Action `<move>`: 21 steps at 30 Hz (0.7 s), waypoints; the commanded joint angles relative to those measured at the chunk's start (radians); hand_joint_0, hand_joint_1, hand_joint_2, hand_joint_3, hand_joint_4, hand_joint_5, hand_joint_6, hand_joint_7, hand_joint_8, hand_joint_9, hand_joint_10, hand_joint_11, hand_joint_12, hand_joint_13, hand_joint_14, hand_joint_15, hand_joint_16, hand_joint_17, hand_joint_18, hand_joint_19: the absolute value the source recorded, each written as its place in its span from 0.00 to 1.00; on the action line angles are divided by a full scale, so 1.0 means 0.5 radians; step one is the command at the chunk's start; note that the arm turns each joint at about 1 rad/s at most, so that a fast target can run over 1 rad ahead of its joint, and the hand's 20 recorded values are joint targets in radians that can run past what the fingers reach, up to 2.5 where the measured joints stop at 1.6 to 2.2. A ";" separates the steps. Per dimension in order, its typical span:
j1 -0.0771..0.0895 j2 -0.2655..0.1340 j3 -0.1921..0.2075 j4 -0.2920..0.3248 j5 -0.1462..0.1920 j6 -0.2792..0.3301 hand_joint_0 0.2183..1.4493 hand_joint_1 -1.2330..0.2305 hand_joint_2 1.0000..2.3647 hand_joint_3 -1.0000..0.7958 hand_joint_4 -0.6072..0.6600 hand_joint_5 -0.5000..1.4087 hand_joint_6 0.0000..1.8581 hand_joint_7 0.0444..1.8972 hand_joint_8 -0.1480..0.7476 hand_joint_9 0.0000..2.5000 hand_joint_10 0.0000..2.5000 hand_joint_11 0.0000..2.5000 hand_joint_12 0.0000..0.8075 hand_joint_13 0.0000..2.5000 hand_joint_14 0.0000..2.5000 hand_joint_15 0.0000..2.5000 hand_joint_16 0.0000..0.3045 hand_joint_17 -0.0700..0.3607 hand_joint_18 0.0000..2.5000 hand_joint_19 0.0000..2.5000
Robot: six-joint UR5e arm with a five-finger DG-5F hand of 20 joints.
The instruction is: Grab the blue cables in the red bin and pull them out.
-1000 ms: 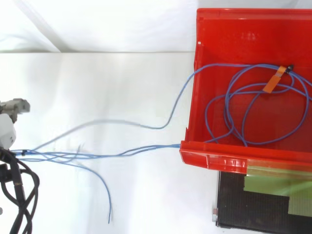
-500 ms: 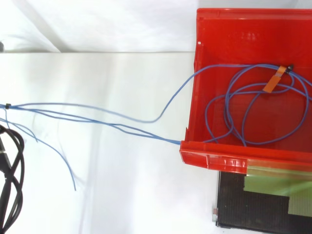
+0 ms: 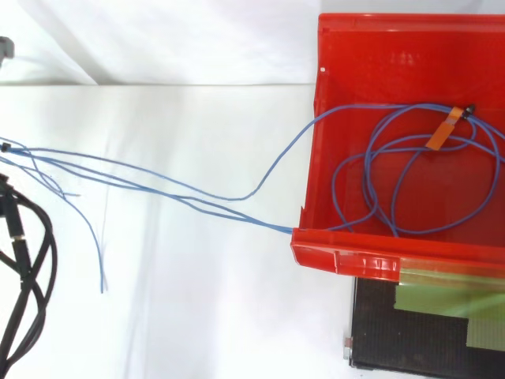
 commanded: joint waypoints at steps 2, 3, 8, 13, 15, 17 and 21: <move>0.005 0.001 0.000 -0.005 0.065 0.157 0.58 0.28 0.00 0.00 0.61 0.73 0.29 0.28 0.46 0.33 0.01 0.24 0.39 0.25 0.01 0.19 0.13 0.37 0.19 0.24; 0.005 -0.002 0.003 -0.011 0.071 0.175 0.58 0.28 0.00 0.00 0.61 0.73 0.29 0.28 0.45 0.33 0.01 0.24 0.40 0.25 0.01 0.19 0.13 0.37 0.18 0.24; 0.008 -0.002 0.000 -0.017 0.071 0.282 0.58 0.28 0.00 0.00 0.61 0.73 0.29 0.28 0.46 0.33 0.01 0.24 0.39 0.25 0.01 0.19 0.13 0.37 0.19 0.24; 0.011 0.001 0.000 0.007 0.065 0.264 0.58 0.28 0.00 0.00 0.61 0.73 0.29 0.28 0.46 0.33 0.01 0.25 0.39 0.26 0.01 0.20 0.13 0.36 0.19 0.24; 0.005 0.001 0.000 0.010 0.052 0.224 0.58 0.28 0.00 0.00 0.60 0.73 0.29 0.28 0.45 0.33 0.01 0.24 0.40 0.28 0.01 0.22 0.13 0.36 0.19 0.24; -0.001 0.001 0.000 0.014 0.022 0.138 0.58 0.28 0.00 0.00 0.60 0.73 0.29 0.28 0.45 0.34 0.01 0.24 0.40 0.30 0.01 0.23 0.13 0.37 0.20 0.24; -0.001 0.001 0.000 0.004 0.009 0.092 0.58 0.28 0.00 0.00 0.61 0.73 0.28 0.29 0.46 0.34 0.01 0.25 0.42 0.36 0.01 0.29 0.13 0.36 0.21 0.25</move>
